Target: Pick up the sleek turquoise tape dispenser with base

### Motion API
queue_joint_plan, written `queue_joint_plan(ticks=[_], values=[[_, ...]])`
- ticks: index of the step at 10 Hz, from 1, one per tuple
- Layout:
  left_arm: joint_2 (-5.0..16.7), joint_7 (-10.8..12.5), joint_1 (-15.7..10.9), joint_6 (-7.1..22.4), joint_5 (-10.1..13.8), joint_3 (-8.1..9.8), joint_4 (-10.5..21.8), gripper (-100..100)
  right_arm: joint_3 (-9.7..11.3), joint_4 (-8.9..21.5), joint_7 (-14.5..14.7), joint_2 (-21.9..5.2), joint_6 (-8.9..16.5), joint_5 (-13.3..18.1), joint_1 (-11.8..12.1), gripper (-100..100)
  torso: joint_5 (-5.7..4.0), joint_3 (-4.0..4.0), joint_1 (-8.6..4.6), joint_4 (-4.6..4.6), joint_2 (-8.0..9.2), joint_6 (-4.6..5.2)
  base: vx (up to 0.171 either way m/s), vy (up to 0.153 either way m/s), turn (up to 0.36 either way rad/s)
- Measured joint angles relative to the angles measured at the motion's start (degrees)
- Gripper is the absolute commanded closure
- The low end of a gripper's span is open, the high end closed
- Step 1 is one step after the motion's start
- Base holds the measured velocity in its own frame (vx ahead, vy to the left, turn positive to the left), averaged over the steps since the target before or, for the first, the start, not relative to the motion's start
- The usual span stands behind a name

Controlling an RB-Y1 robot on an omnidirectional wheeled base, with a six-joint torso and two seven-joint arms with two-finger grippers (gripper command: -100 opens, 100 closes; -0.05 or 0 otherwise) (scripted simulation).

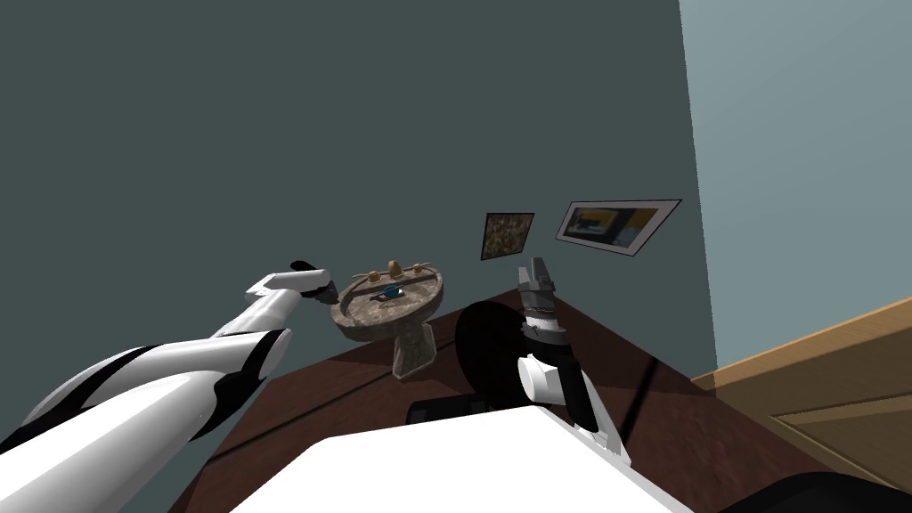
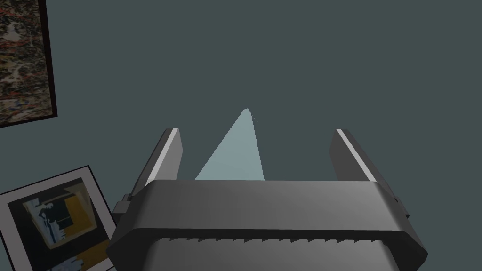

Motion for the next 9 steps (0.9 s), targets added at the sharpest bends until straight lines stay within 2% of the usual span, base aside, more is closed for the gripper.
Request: queue_joint_plan(ticks=[1,2,6,9], values=[[0.2,0.0,-0.1,-0.1,-0.1,-0.05,0.3,-100,0.0,0.0,0.0,0.0,0.0,0.0,0.0,0,-0.01,-0.01,0.03,0.00,-0.03,0.02,-0.005,-0.051,-0.135],[0.7,-0.3,-1.0,-0.9,-0.2,-0.26,2.0,-100,0.0,0.0,0.0,0.0,0.0,0.0,0.0,0,-0.02,-0.03,-0.04,-0.01,-0.05,0.03,-0.013,-0.050,0.002],[2.1,0.3,0.6,-0.5,-0.4,-0.18,-0.2,-100,0.0,0.0,0.0,0.0,0.0,0.0,0.0,0,-0.01,-0.02,0.01,0.00,-0.05,-0.01,-0.008,-0.050,-0.031],[3.1,0.5,0.2,-1.1,-0.7,-0.43,0.7,-100,0.0,0.0,0.0,0.0,0.0,0.0,0.0,0,0.02,-0.02,0.15,0.00,-0.05,-0.01,-0.001,-0.014,-0.002]])
